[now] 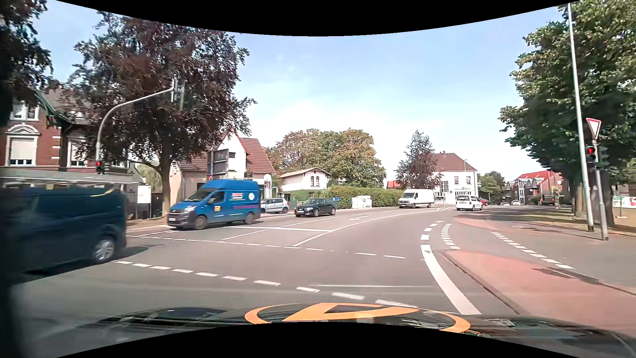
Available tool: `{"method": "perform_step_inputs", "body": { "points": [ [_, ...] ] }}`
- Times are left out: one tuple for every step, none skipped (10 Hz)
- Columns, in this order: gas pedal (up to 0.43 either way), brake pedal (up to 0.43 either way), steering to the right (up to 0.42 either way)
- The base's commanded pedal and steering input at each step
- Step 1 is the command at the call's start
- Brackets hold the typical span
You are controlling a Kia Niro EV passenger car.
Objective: Follow the waypoints while adhering to traffic rules and regulations
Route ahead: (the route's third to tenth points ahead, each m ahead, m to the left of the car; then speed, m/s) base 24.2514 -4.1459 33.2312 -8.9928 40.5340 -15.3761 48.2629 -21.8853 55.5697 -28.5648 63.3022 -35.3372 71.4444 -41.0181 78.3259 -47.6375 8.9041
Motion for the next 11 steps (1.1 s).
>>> {"method": "perform_step_inputs", "body": {
  "points": [
    [0.059,0.000,0.068],
    [0.059,0.000,0.071],
    [0.059,0.000,0.072],
    [0.059,0.000,0.075],
    [0.059,0.000,0.080],
    [0.059,0.000,0.084],
    [0.059,0.000,0.086],
    [0.047,0.000,0.088],
    [0.047,0.000,0.088],
    [0.047,0.000,0.089],
    [0.047,0.000,0.089]
  ]
}}
